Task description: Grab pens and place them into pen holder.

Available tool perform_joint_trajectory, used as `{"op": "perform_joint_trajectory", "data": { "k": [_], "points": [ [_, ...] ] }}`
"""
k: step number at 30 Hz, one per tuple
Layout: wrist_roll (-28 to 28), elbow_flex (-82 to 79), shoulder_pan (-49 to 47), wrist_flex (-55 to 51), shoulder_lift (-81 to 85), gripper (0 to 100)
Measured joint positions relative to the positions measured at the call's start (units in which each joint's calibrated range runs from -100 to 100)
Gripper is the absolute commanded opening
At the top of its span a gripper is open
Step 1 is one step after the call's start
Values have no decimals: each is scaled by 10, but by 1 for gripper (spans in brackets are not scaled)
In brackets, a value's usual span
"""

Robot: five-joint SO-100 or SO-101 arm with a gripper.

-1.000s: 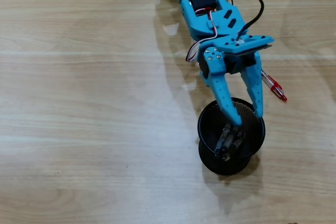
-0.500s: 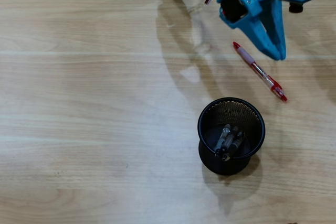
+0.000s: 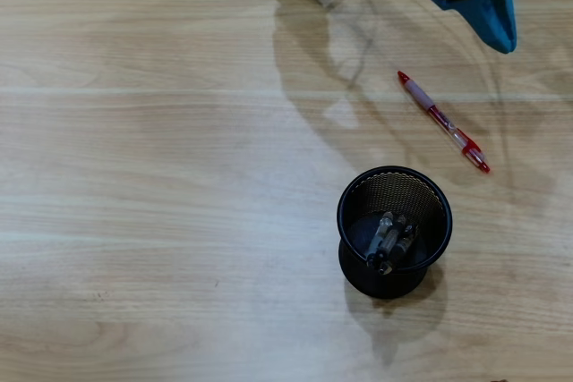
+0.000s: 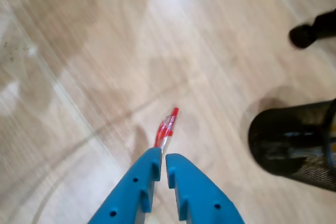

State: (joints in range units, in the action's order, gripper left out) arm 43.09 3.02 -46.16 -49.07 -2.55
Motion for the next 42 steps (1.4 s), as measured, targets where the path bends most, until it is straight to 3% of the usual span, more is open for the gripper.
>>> {"op": "perform_joint_trajectory", "data": {
  "k": [5,10,14,29,42],
  "points": [
    [33,-1,-1,-28,-31,4],
    [71,0,-4,-122,-34,16],
    [76,0,-4,-143,-39,18],
    [78,0,-4,-142,-101,18],
    [95,0,-4,-57,-189,18]
  ]
}}
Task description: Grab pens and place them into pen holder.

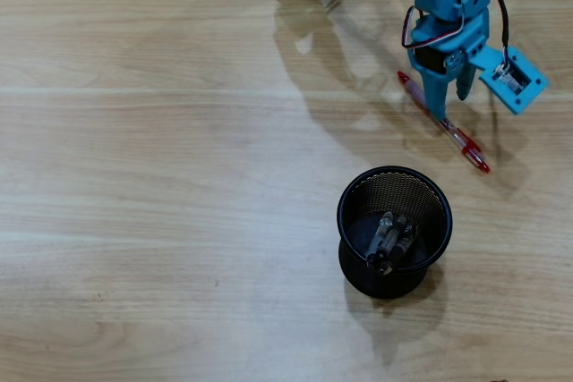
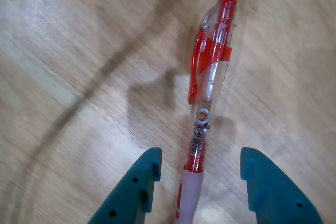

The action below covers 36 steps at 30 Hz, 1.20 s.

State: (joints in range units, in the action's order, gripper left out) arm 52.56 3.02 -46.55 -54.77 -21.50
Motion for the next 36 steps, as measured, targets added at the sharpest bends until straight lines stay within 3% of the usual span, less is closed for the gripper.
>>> {"op": "perform_joint_trajectory", "data": {
  "k": [20,26,36],
  "points": [
    [42,5,10,10,-72,17],
    [42,9,12,11,-74,4],
    [42,8,12,11,-75,2]
  ]
}}
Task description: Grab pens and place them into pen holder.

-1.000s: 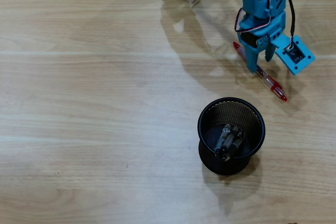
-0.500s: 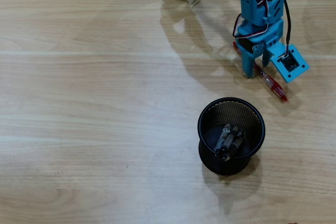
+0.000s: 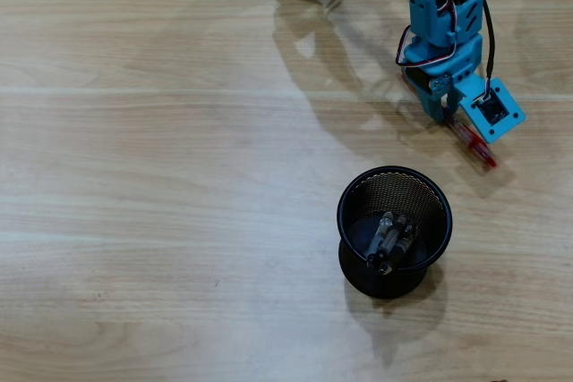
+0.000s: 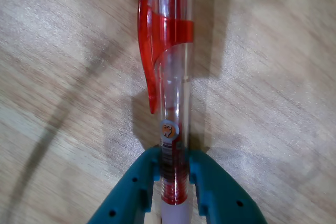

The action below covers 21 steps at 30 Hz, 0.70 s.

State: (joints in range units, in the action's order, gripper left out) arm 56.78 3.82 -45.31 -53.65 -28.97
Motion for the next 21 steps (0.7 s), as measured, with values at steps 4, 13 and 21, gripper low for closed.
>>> {"op": "perform_joint_trajectory", "data": {
  "k": [4,13,21],
  "points": [
    [0,0,0,0,0,2],
    [-5,-1,-4,-12,39,2],
    [-48,-1,33,-13,127,2]
  ]
}}
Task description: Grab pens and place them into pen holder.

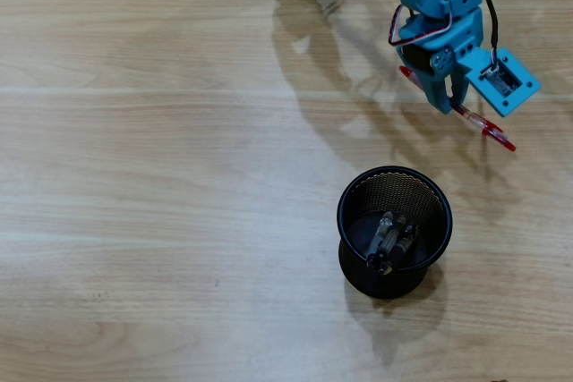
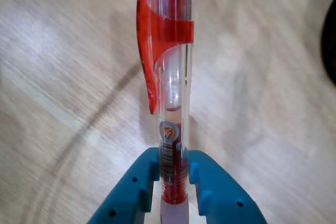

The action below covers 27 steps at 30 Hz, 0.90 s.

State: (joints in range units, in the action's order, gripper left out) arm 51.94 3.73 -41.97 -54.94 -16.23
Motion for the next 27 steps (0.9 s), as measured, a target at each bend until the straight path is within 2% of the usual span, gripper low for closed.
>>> {"op": "perform_joint_trajectory", "data": {
  "k": [12,18,27],
  "points": [
    [-43,7,94,29,147,2],
    [-60,42,155,170,161,2],
    [-56,43,187,411,161,2]
  ]
}}
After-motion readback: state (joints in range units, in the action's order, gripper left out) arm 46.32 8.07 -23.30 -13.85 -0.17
